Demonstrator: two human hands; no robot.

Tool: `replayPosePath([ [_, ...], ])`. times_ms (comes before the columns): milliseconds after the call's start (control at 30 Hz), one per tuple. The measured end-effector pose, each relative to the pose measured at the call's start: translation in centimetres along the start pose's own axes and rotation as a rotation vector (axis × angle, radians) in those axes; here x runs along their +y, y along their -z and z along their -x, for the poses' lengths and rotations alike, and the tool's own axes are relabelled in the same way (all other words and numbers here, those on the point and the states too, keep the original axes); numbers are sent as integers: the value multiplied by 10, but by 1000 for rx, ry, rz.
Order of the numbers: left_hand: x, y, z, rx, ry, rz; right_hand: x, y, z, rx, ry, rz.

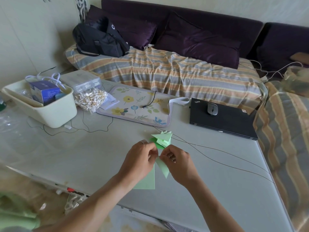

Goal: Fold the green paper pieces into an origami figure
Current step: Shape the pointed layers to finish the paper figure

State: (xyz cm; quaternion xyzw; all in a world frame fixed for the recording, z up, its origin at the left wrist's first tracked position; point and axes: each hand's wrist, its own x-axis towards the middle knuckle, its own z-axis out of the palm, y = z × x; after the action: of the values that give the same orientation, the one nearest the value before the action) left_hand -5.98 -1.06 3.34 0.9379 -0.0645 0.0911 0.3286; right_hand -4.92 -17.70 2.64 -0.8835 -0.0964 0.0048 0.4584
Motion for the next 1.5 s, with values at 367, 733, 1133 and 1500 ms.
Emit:
replayPosePath([
  [367,-6,-3,0,-5,9,-18,10,-5,-3,10,79,96],
  [733,-5,-1,1,37,51,-15,11,-2,-2,42,46,129],
  [1133,-7,2,0,34,116,36,11,-2,-3,29,74,148],
  [1500,3,0,4,-84,273,176,-2,-2,1,14,-26,-15],
])
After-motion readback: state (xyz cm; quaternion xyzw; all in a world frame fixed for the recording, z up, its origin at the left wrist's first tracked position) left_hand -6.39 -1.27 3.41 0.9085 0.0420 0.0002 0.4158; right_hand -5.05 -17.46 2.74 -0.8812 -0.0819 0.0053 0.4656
